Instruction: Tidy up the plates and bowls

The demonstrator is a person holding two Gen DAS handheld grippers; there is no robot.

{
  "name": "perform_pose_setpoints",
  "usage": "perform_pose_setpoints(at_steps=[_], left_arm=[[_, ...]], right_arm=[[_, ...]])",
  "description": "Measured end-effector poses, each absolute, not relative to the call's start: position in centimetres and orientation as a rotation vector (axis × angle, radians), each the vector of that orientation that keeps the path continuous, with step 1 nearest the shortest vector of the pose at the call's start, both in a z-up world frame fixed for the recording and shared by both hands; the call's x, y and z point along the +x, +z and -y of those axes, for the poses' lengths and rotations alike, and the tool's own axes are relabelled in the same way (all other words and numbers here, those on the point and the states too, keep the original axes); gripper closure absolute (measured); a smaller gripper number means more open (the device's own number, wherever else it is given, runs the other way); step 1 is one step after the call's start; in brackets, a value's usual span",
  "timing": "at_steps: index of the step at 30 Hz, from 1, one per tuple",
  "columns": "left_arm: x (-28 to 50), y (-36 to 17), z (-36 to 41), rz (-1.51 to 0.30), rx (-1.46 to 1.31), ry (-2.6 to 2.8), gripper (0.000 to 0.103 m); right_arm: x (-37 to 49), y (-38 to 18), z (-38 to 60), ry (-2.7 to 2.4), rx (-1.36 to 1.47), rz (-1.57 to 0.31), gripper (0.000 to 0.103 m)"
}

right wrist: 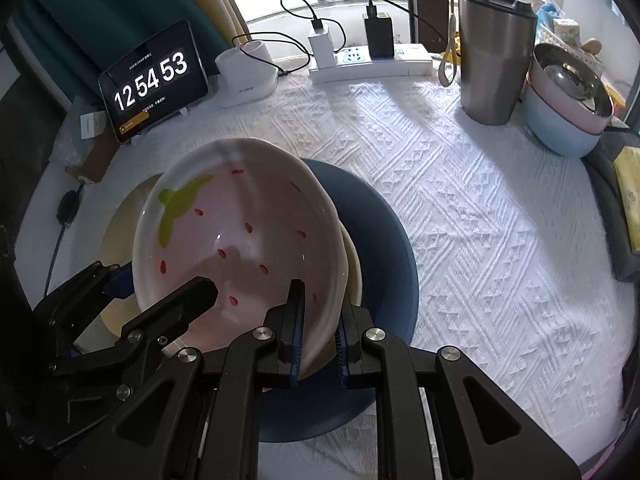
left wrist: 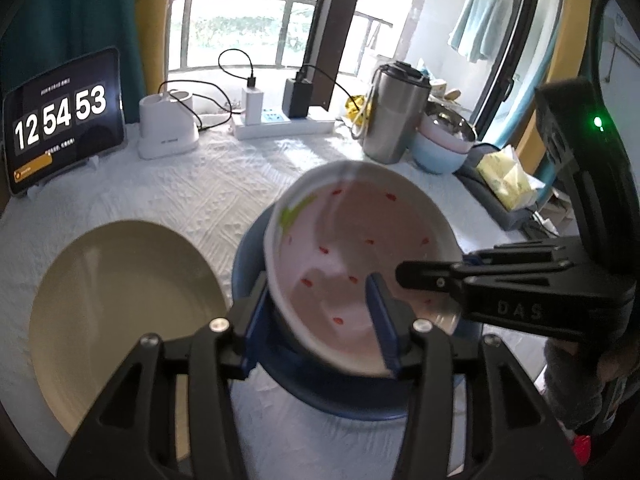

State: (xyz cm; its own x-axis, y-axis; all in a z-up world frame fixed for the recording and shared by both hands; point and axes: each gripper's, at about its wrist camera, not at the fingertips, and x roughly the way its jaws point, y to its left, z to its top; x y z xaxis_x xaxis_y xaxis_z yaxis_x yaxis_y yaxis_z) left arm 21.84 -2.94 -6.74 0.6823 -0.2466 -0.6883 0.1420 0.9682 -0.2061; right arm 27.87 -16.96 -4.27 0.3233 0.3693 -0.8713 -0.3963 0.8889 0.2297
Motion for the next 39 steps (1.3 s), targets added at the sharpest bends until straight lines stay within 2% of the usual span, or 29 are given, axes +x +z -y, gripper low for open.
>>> perform_pose_setpoints(at_steps=[4, 20, 26, 29, 39], left_arm=[[21.8, -6.9, 3.0, -0.792, -0.121, -0.217, 0.050], [22.0, -6.9, 2.4, -0.796, -0.139, -0.246, 0.050], [22.0, -7.0, 2.5, -0.795, -0.134, -0.240, 0.050], [22.1, -6.9, 2.5, -0.793, -0.131, -0.240, 0.050], [21.9, -6.5, 1.9, -0.781, -0.157, -0.237, 0.050]], right_arm=[[27.7, -4.3, 17.4, 0.511, -0.006, -1.135, 0.087], [27.3, -3.8, 17.8, 0.504, -0.005, -1.103, 0.085], [26.1, -3.4, 17.3, 0.490, -0.053, -1.057, 0.078], [25.5, -3.0, 17.3, 0.445, -0.097, -1.014, 0.070], [25.3, -2.3, 19.5, 0.450, -0.048, -0.960, 0.069]])
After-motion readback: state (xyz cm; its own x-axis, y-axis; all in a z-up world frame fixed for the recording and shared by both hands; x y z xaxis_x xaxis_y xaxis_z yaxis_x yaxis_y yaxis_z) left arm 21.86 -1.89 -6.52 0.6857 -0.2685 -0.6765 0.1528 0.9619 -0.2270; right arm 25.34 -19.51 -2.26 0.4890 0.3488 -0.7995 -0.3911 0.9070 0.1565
